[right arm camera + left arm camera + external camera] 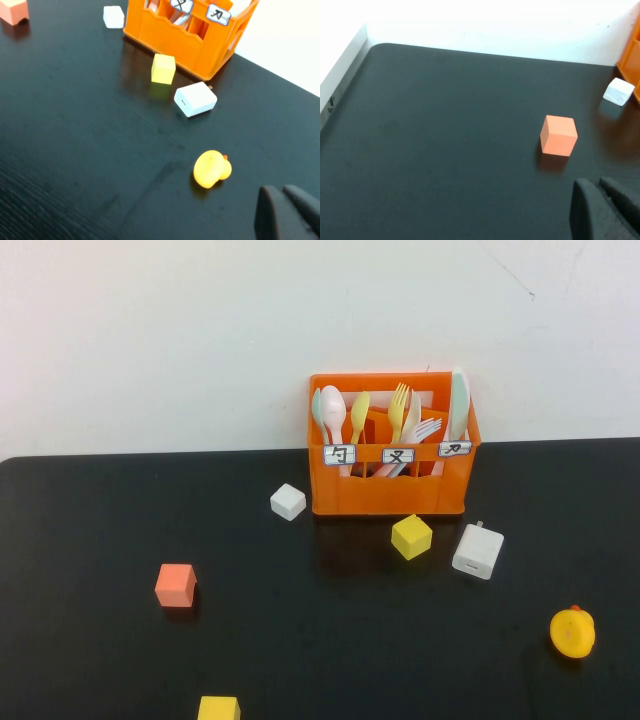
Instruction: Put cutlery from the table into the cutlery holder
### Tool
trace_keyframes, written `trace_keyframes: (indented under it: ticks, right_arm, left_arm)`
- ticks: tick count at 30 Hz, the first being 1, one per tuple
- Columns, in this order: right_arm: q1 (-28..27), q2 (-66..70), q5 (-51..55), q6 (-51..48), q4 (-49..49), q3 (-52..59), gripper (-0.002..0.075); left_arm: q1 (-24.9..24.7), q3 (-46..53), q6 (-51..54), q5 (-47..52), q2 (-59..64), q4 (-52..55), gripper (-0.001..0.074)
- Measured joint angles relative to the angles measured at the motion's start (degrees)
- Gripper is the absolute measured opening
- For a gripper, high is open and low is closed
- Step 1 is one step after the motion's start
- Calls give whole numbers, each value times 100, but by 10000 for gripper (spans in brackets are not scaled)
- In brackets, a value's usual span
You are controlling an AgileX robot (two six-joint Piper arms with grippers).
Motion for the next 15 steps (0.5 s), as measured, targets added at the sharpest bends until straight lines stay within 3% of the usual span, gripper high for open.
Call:
trace_keyframes:
  ticks: [11,15]
  right_arm:
    - [-15,-99,0,0,0,0,-2]
    - [-457,-251,-45,-172,-119,25,-2]
  left_arm:
    - [0,0,-11,0,0,0,-2]
    - [0,0,-11,0,0,0,-2]
